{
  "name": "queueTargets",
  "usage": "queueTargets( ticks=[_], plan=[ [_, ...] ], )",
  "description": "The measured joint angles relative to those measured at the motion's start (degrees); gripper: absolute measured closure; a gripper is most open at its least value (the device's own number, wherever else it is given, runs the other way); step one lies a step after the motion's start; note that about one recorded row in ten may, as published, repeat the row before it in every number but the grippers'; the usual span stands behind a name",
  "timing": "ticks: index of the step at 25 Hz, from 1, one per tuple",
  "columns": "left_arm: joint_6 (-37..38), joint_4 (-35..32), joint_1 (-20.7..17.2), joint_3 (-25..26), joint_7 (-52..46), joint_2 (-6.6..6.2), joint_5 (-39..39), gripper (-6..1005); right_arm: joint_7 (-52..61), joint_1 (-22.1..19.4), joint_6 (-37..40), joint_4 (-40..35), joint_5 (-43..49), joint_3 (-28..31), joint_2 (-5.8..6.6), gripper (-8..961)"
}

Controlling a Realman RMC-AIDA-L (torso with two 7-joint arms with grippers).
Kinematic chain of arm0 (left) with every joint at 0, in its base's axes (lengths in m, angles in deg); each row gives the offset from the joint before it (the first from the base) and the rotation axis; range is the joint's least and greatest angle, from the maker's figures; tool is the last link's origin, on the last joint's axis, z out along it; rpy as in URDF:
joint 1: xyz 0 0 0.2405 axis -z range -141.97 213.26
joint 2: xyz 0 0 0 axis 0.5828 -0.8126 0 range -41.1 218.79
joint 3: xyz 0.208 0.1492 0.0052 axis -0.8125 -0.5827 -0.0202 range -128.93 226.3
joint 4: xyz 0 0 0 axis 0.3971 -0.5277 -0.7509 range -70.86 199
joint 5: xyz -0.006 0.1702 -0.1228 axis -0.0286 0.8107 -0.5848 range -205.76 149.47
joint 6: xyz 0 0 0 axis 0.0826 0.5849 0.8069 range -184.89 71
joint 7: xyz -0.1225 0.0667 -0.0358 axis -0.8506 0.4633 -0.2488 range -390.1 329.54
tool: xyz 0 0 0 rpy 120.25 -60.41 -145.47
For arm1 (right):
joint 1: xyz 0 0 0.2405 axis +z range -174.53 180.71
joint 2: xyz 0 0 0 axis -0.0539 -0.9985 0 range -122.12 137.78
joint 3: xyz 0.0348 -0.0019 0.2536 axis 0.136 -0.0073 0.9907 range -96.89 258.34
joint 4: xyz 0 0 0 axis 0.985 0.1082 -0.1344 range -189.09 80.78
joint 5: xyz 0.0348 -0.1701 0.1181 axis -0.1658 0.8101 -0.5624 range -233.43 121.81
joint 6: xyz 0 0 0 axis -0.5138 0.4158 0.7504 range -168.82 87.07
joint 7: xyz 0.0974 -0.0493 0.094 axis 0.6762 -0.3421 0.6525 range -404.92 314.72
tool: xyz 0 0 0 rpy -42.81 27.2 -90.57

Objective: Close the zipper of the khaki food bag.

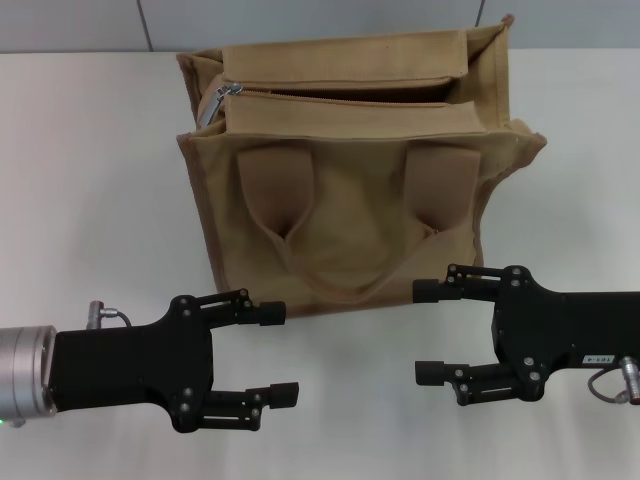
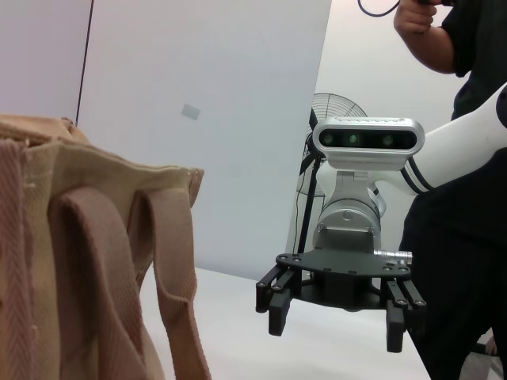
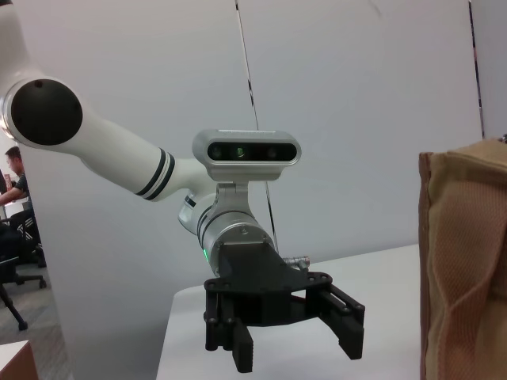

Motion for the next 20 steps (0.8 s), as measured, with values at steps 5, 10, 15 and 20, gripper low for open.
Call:
queueTargets(
  ticks=[5, 10, 15, 20],
  plan=[
    [0.0, -0.1, 0.0, 0.0, 0.1, 0.09, 0.0, 185, 0.0, 0.0, 0.0, 0.0, 0.0, 0.0, 0.0, 152],
    [0.0, -0.1, 0.0, 0.0, 0.1, 0.12, 0.0, 186, 0.0, 0.0, 0.0, 0.0, 0.0, 0.0, 0.0, 153],
    [0.2, -0.4, -0.7, 0.8, 0.1, 0.02, -0.1, 186, 0.0, 0.1, -0.1, 0.0, 0.0, 0.0, 0.0, 153],
    [0.1, -0.5, -2.7, 9.2, 1.7, -0.69, -0.5, 185, 0.0, 0.1, -0.7, 0.0, 0.0, 0.0, 0.0, 152]
  ],
)
